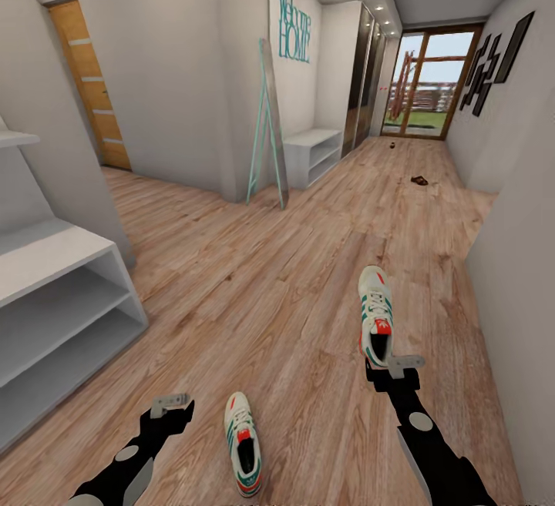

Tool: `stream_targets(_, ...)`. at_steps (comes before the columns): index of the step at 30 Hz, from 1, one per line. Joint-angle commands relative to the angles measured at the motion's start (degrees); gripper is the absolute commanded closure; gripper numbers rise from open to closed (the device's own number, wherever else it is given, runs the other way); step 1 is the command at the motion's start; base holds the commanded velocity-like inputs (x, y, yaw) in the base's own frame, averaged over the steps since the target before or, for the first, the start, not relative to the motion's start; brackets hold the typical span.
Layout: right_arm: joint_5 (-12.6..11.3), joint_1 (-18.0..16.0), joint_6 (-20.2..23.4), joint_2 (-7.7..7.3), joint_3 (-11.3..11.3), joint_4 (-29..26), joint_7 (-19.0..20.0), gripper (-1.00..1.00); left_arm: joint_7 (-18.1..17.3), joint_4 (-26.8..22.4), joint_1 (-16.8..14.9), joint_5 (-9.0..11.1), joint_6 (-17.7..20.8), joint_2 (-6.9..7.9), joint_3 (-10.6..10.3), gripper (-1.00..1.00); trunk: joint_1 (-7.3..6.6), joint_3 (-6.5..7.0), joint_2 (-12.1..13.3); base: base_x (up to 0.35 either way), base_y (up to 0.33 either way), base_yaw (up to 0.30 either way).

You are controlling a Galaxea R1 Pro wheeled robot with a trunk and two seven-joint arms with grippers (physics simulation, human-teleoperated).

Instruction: Pick up the two gym shoes and the two sandals from the corridor floor and place them onto the hallstand (shoe rack) in the corridor, making sure they are on the rack and not on the floor. Arrange them so the two gym shoes are next to each other and the two sandals are next to each other.

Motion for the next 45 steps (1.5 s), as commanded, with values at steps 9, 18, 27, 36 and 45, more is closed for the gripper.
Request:
stream_targets(9, 0.58, -0.03, -0.12, 0.01, -0.03, 0.05, -0.20, 1.00, -0.45, 0.01, -0.03, 0.60, -0.07, -0.01, 0.21, -1.00, -0.02, -0.05, -0.02, -0.130, -0.114, 0.000)
stream_targets(18, 0.73, -0.01, -0.17, -0.17, 0.04, 0.27, -0.20, 1.00, -0.45, -0.07, -0.03, 0.59, -0.07, -0.09, 0.22, -1.00, -0.02, -0.05, -0.02, -0.011, -0.030, 0.000)
stream_targets(27, 0.75, 0.01, -0.12, -0.25, 0.06, 0.31, -0.20, 1.00, -0.45, 0.16, -0.03, 0.66, -0.06, -0.10, 0.30, -1.00, -0.02, -0.05, -0.02, 0.000, -0.130, 0.000)
stream_targets(36, 0.67, -0.02, -0.17, -0.10, 0.05, 0.17, -0.20, 1.00, -0.45, 0.21, -0.04, 0.67, -0.08, -0.14, 0.38, -1.00, -0.02, -0.05, -0.02, 0.000, -0.003, 0.047)
stream_targets(45, 0.64, 0.00, -0.15, -0.08, -0.03, 0.05, -0.20, 1.00, -0.45, 0.19, -0.07, 0.61, -0.11, -0.62, 0.39, -1.00, -0.02, -0.05, -0.02, 0.000, 0.000, 0.165)
